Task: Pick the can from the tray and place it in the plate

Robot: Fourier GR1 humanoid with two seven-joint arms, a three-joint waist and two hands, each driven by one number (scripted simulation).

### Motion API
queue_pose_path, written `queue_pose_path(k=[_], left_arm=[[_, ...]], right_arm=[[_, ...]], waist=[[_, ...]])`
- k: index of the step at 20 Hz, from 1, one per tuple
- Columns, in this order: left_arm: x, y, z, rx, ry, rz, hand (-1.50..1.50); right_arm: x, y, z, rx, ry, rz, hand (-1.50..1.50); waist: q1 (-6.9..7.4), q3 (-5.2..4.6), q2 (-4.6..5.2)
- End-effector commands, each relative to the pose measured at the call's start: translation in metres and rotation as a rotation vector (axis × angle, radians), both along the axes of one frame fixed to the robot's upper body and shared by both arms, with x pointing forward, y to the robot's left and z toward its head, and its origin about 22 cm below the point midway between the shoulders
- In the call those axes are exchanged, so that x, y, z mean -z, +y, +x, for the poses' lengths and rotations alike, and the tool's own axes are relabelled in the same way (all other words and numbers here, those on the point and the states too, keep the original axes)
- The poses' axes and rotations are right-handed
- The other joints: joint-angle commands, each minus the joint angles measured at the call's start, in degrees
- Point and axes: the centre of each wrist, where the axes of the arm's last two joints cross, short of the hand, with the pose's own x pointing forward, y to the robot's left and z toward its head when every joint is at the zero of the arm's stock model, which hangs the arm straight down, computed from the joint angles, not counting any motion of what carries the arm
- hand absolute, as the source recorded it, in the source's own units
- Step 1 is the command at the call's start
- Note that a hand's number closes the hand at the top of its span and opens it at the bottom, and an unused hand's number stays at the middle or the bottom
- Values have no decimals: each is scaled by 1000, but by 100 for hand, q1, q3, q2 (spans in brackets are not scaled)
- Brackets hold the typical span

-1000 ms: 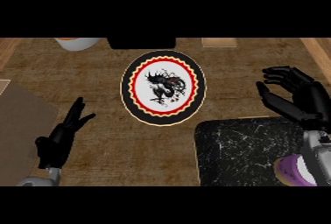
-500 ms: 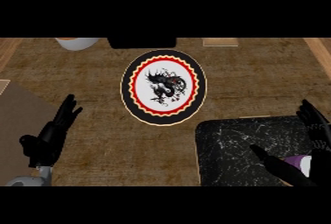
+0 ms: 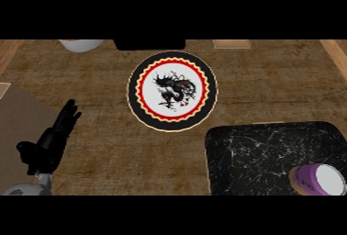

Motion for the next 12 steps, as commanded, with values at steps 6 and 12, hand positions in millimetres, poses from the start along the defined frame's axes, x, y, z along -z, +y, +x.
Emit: queue_pose_path(k=[6, 12], left_arm=[[-10, 14, -3, 17, 7, 2, 0], [9, -3, -9, 21, -7, 8, 0]], right_arm=[[-41, -2, -21, -16, 413, -174, -150], [-48, 6, -22, 3, 525, -158, -150]], waist=[[109, 3, 14], [81, 8, 7]])
